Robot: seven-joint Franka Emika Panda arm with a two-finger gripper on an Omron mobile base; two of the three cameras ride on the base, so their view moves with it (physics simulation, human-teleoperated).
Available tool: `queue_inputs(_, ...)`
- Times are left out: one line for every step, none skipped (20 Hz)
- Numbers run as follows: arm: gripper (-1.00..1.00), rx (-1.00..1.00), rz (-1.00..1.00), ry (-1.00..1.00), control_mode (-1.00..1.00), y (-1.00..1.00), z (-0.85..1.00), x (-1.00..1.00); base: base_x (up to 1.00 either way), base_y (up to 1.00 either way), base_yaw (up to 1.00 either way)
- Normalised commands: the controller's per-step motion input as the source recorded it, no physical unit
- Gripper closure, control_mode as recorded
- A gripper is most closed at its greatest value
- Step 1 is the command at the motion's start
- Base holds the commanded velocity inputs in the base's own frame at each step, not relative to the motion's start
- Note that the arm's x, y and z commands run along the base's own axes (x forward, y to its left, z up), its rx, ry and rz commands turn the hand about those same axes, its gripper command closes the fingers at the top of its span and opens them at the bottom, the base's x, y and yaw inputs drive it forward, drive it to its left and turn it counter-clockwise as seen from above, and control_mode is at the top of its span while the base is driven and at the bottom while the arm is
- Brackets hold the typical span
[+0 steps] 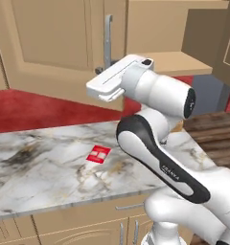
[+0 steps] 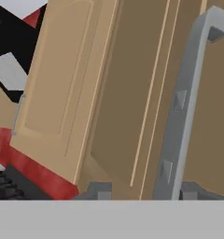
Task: Pick the pan from the cabinet and place it on the stove. Then turn on the stove burner for the pan.
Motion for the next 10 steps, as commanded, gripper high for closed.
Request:
queue_inputs(-1.00, -0.11, 0.04, -0.02, -1.00, 1.00, -0.18, -0.97, 0.00, 0.00, 0.00)
queue_inputs(-1.00, -0.11, 0.02, 0.00, -1.00, 1.00, -0.13, -0.81, 0.00, 0.00, 0.00)
queue_inputs(-1.00, -0.10, 0.00, 0.00, -1.00, 1.00, -0.05, -0.68, 0.00, 0.00, 0.00)
queue_inputs(-1.00, -0.10, 0.03, 0.00, -1.00, 0.44, -0.12, -0.43, 0.00, 0.00, 0.00)
queue_inputs(-1.00, -0.07, 0.00, 0.00, -1.00, 0.19, -0.06, -0.31, 0.00, 0.00, 0.00)
queue_inputs(-1.00, -0.01, 0.00, 0.00, -1.00, 0.02, 0.00, -0.23, 0.00, 0.00, 0.00)
queue_inputs(-1.00, 0.00, 0.00, -0.05, -1.00, 0.00, 0.00, -0.32, 0.00, 0.00, 0.00)
queue_inputs(-1.00, 0.00, 0.00, -0.08, -1.00, 0.00, 0.00, -0.40, 0.00, 0.00, 0.00)
queue_inputs(-1.00, 0.00, 0.00, -0.09, -1.00, -0.10, 0.00, -0.41, 0.00, 0.00, 0.00)
queue_inputs(-1.00, 0.00, 0.00, -0.10, -1.00, -0.15, 0.00, -0.54, 0.00, 0.00, 0.00)
